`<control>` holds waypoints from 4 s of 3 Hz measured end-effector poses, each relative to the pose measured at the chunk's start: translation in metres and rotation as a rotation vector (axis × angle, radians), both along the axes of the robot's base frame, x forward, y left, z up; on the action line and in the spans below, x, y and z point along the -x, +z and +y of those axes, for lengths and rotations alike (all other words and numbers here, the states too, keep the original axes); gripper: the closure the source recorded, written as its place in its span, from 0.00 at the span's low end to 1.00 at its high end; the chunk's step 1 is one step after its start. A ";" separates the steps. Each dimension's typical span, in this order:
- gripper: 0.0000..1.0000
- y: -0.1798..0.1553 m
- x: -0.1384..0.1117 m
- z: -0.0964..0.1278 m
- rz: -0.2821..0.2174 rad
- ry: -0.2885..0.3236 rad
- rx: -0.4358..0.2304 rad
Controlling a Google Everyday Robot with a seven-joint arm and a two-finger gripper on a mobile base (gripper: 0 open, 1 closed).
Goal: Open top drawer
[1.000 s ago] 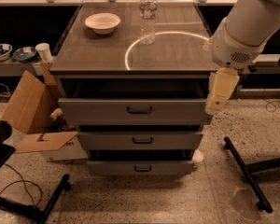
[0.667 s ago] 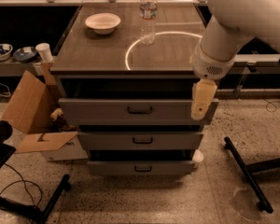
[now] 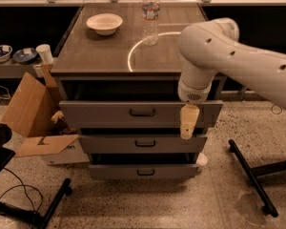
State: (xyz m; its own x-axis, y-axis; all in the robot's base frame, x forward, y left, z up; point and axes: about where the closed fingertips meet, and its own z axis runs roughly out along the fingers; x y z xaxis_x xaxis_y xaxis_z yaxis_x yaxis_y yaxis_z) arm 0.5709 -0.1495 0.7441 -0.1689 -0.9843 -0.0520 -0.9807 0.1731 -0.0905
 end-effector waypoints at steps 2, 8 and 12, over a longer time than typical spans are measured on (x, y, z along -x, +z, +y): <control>0.00 -0.044 -0.022 0.014 0.024 -0.023 -0.015; 1.00 -0.025 0.005 0.011 0.032 -0.074 -0.095; 0.05 -0.023 0.013 0.004 0.032 -0.080 -0.088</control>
Offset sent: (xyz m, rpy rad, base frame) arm 0.0377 0.0206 -0.0609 0.0329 0.0230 -0.0415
